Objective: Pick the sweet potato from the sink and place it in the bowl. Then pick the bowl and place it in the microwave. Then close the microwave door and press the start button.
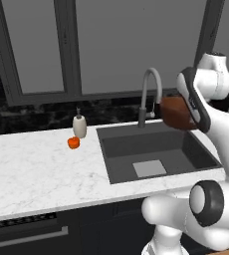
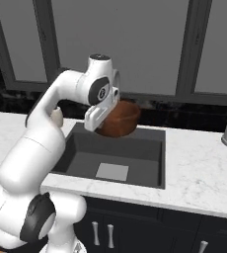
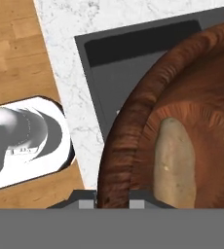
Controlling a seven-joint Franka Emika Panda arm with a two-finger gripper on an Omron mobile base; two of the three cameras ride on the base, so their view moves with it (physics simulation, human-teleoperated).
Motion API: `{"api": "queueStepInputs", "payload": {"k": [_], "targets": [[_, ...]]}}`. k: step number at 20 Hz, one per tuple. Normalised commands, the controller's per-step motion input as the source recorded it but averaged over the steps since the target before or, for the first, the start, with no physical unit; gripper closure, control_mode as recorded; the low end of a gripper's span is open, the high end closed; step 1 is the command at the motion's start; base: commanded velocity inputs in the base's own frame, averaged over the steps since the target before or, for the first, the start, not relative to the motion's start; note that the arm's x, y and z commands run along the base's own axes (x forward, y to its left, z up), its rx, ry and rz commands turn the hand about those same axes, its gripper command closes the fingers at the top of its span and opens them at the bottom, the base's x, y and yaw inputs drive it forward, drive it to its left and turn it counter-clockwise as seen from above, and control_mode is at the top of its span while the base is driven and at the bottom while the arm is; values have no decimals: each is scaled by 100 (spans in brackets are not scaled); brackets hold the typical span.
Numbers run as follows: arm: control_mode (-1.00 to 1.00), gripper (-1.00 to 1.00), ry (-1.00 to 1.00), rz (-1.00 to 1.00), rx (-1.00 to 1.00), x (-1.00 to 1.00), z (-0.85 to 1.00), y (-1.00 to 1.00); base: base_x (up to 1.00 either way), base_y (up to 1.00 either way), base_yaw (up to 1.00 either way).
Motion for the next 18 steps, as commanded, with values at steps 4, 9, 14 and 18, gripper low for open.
{"api": "queueStepInputs", "payload": {"k": [4, 9, 14, 18], "targets": [[-100, 100, -12, 7, 0, -1, 25, 64, 0, 0, 0], [-100, 100, 0, 8, 0, 2, 20, 69, 0, 0, 0], [-100, 100, 0, 5, 0, -1, 22, 56, 0, 0, 0], [-100, 100, -1, 8, 0, -18, 27, 54, 0, 0, 0]]}}
